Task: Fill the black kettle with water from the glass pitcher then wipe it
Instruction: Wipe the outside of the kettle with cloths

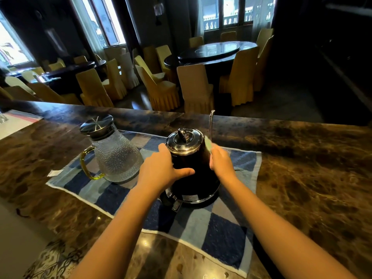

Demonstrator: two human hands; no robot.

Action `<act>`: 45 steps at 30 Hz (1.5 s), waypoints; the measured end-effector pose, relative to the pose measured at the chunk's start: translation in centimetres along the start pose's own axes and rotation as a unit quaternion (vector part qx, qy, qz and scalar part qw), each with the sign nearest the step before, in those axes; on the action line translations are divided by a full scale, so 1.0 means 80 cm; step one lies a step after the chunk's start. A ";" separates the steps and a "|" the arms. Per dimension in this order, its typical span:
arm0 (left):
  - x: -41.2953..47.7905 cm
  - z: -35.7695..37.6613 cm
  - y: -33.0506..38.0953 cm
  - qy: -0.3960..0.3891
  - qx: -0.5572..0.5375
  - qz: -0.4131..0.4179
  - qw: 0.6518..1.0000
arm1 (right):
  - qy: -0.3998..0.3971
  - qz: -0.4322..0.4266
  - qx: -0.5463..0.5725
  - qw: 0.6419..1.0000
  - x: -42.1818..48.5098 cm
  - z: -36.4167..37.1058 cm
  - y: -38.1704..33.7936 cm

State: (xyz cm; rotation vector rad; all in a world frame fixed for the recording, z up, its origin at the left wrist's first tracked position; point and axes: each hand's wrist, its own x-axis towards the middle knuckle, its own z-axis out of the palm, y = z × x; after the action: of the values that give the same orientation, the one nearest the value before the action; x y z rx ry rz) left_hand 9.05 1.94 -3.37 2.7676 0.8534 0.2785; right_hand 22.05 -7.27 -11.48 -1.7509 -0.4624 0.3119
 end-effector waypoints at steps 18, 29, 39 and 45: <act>-0.001 -0.003 0.000 -0.019 0.012 -0.011 1.000 | 0.132 -0.014 0.082 0.988 -0.021 0.014 -0.004; 0.011 -0.008 -0.028 -0.147 -0.160 0.042 0.975 | 0.168 0.096 0.368 0.909 -0.073 -0.015 -0.016; -0.014 -0.045 0.018 0.042 -0.310 0.327 0.892 | -0.004 0.045 0.487 0.872 -0.096 -0.063 -0.116; -0.011 -0.022 0.033 -0.084 -0.403 0.380 0.829 | 0.060 -0.078 0.273 0.957 -0.137 -0.081 -0.131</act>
State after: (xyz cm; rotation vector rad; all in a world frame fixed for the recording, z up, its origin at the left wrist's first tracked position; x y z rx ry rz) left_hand 9.29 -0.44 -1.10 2.0990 -0.4057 0.3956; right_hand 13.82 -16.09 -0.22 -1.1794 -0.3782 0.1948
